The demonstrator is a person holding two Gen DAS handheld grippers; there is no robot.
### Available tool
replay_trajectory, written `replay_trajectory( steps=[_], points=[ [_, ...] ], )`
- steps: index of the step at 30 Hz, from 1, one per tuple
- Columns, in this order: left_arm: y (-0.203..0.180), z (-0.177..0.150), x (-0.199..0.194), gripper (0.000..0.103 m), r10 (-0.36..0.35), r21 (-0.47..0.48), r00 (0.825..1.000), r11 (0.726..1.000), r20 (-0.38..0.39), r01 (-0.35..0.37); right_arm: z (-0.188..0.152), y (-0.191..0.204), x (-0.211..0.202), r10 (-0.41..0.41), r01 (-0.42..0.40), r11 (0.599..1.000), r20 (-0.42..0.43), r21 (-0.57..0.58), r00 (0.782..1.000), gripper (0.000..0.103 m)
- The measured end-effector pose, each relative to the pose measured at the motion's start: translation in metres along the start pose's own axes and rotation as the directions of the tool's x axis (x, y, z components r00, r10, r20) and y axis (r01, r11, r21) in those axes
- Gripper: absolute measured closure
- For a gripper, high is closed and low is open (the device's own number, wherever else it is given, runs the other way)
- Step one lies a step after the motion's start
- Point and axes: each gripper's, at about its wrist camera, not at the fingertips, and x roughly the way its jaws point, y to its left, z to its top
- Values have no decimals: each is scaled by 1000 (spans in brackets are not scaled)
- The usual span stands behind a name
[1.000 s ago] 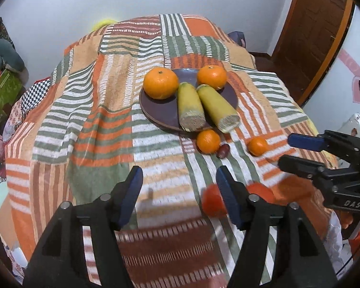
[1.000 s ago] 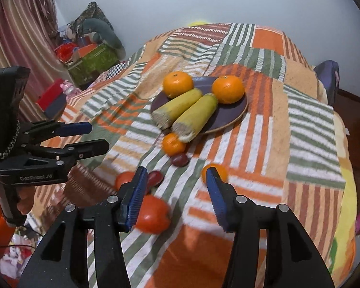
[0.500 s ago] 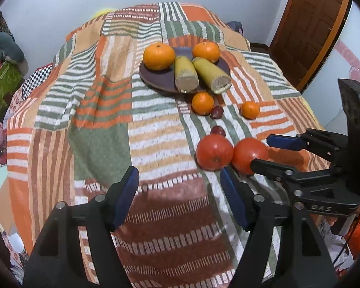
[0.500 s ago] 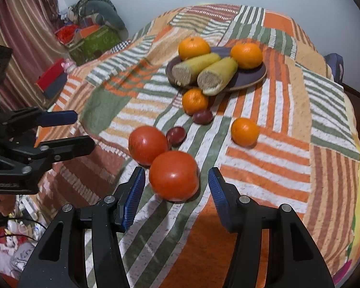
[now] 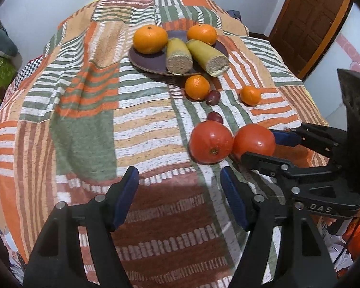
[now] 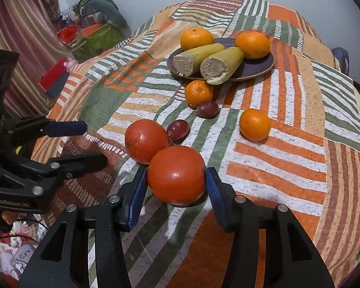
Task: Organize fruits
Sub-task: 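Close right gripper on a red tomato while left gripper closes on the other tomato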
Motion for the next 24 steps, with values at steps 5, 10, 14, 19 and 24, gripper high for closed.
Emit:
replay_trajectory(
  steps=[5, 10, 14, 19, 24],
  points=[
    [-13, 9, 12, 33, -18, 27, 1000, 999, -13, 18, 2, -10, -16, -29, 29, 999, 42, 18, 999, 57],
    [-23, 21, 26, 33, -32, 35, 999, 999, -27, 33, 4, -24, -32, -58, 55, 998, 77, 40, 995, 57],
    [-28, 27, 38, 33, -30, 35, 999, 999, -39, 31, 3, -36, -39, -74, 68, 995, 90, 68, 993, 57],
    [-30, 29, 48, 53, -21, 43, 998, 999, -51, 23, 3, -45, -40, -86, 79, 993, 87, 84, 993, 57],
    [-27, 31, 46, 56, -43, 26, 998, 999, -54, 45, 5, -49, -39, -86, 78, 993, 87, 91, 992, 57]
  ],
)
